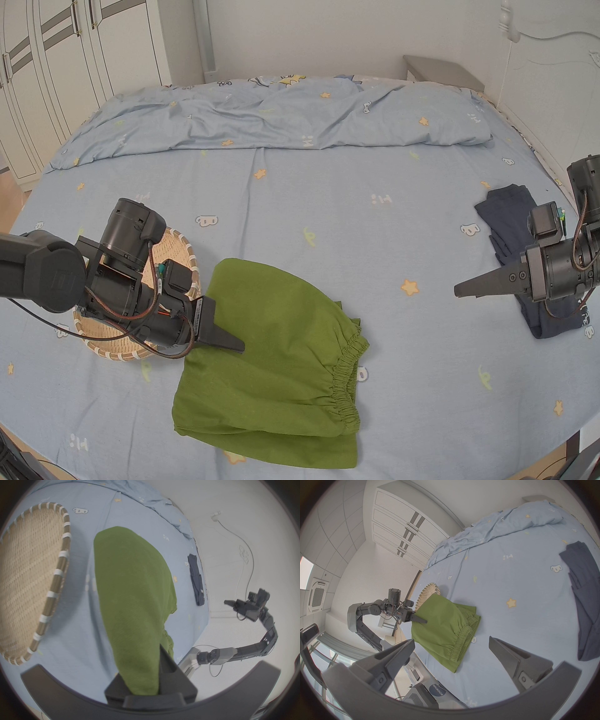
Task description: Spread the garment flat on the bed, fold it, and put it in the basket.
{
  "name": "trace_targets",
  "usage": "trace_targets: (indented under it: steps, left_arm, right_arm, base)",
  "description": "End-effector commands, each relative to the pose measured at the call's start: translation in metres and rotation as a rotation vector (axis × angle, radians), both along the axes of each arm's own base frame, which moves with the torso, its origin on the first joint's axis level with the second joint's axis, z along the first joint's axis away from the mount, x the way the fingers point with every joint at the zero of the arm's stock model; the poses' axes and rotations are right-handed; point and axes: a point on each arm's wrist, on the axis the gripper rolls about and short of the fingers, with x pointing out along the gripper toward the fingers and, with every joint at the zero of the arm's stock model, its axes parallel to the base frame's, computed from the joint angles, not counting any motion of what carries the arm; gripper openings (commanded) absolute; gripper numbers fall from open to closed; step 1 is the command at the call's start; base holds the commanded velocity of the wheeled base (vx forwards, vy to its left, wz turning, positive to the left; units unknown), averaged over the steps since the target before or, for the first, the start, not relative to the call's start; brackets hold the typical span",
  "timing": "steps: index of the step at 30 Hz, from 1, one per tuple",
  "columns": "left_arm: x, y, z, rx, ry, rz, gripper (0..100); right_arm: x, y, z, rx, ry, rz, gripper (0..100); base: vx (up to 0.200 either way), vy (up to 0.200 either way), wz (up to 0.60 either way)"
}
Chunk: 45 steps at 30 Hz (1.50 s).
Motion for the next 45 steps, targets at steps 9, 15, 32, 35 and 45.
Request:
trace_targets:
  steps: [9,15,32,35,45]
  left_arm:
    - [-0.005,-0.017,0.022,0.151,-0.226,-0.059,0]
    - [-0.021,-0.010,0.054,0.122,-0.360,-0.077,0]
    - [-0.049,0.008,0.115,0.085,-0.753,0.138,0]
    - [-0.043,0.015,0.122,0.050,-0.832,0.197,0]
    - [-0.022,0.061,0.128,-0.006,-0.887,0.396,0]
  right_arm:
    - [-0.001,0.004,-0.002,-0.003,0.002,0.014,100]
    - [-0.002,0.004,-0.002,-0.005,0.001,0.015,100]
    - [-0.003,0.006,-0.003,-0.007,0.004,0.027,100]
    - [-0.003,0.006,-0.003,-0.007,0.004,0.027,100]
    - [-0.006,0.004,-0.001,-0.003,-0.007,0.025,100]
  base:
    - [0.000,0.000,0.00]
    - [0.000,0.000,0.00]
    - [0.000,0.000,0.00]
    - [0.000,0.000,0.00]
    - [0.000,0.000,0.00]
